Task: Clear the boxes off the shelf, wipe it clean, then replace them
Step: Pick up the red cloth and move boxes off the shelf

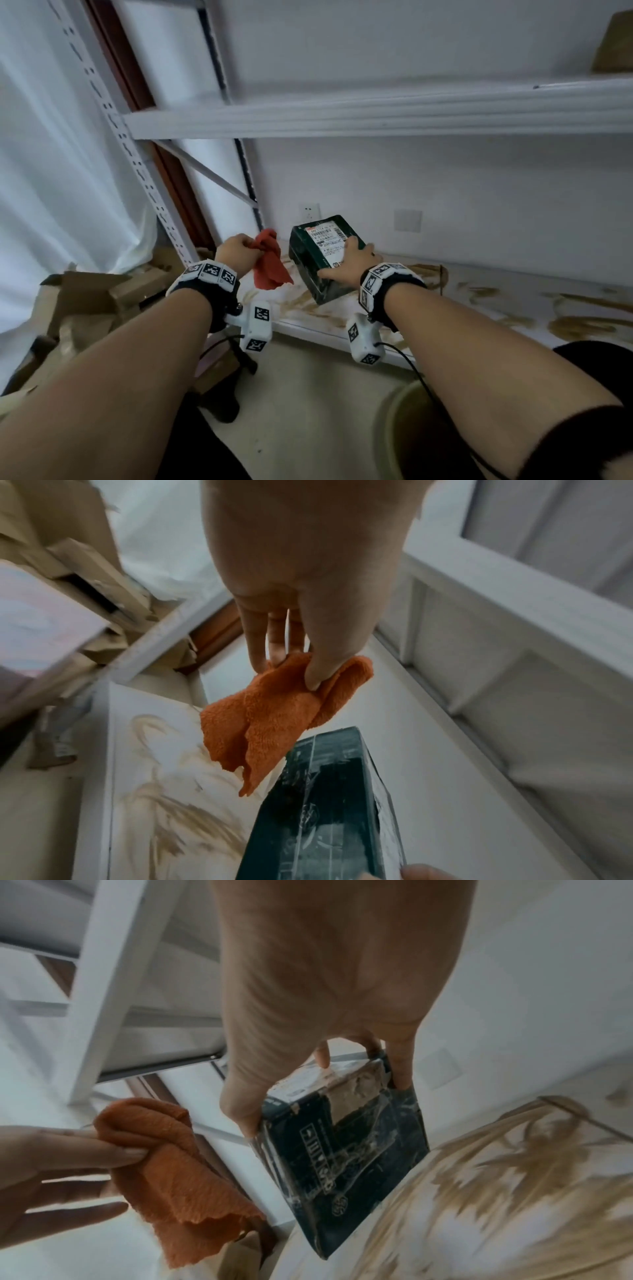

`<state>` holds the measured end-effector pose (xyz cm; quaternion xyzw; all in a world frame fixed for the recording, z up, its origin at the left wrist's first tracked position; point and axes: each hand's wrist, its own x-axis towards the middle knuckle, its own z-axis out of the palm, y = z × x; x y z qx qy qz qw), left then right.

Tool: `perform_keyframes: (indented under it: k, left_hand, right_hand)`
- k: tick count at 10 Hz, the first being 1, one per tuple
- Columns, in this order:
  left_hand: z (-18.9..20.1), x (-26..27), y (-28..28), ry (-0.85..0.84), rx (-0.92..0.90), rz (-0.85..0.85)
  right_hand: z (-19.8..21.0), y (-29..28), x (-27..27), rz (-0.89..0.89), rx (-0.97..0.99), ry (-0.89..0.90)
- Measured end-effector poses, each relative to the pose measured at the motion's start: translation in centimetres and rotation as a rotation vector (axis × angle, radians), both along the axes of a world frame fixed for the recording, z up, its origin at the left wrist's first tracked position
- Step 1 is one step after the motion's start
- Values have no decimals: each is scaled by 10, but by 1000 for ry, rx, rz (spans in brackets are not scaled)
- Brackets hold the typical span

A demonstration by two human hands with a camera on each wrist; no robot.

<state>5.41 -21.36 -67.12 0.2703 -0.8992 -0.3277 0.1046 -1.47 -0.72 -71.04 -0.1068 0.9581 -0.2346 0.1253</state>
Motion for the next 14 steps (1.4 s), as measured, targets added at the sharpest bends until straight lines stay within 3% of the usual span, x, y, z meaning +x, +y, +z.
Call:
perform_keyframes:
  k: [2,4,6,8,9,10,11,14]
  left_hand:
    - [-25,24,-92,76,254,267]
    - [-100,29,-207,174,467,539]
    - [-67,73,-198,241,440,851]
    - [-63,101,-218,147,423,973]
    - [-66,107,-231,282,527,1010]
    - [-85,110,-256,339,629,965]
    - [-148,101,-315,407,740,910]
    - [-82,110,-260,416,579,1097]
  right_hand:
    - [-10,-75,6,139,46,-6]
    - [-23,-151,6,251,53,-14]
    - [-37,-221,21,381,69,-65]
    - [-47,-270,34,450,134,-58]
    - [-47,-290,42,481,186,-51]
    - [-46,-305,49,523,254,-41]
    - [-47,-316,56,550,294,-26]
    - [-45,-326,72,612,249,8]
